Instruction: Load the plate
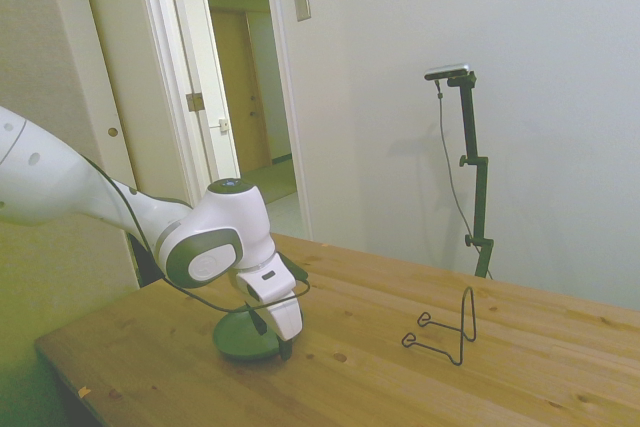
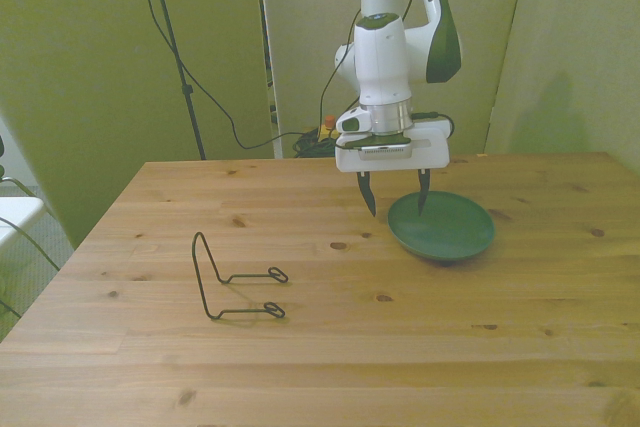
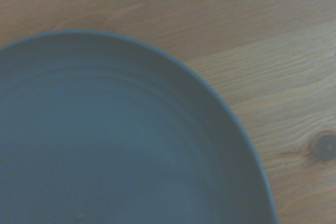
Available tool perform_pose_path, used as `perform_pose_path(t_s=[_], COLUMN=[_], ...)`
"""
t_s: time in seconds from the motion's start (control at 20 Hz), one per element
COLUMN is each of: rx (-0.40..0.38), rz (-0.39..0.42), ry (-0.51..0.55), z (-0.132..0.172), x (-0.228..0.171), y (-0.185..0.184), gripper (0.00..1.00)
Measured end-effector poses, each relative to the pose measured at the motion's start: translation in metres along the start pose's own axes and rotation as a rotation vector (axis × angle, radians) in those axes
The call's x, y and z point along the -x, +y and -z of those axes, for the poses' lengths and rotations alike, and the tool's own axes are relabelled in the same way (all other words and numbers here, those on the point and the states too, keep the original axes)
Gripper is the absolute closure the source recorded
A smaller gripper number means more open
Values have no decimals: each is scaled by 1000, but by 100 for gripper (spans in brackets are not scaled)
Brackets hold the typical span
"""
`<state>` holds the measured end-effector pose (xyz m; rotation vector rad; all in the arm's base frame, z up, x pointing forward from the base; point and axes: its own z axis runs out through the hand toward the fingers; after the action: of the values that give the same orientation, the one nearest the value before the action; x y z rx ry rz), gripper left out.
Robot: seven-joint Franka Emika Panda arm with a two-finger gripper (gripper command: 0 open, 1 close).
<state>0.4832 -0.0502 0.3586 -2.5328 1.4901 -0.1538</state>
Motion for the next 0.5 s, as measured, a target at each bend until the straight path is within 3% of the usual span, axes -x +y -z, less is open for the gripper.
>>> perform_pose_path(t_s=[0.05, 0.1, 0.5], rx=[-2, -7, -18], rz=[5, 8, 13], ry=[-6, -13, -20], z=[-2, -4, -4], x=[2, 4, 4], y=[-2, -4, -9], gripper=[0, 100, 100])
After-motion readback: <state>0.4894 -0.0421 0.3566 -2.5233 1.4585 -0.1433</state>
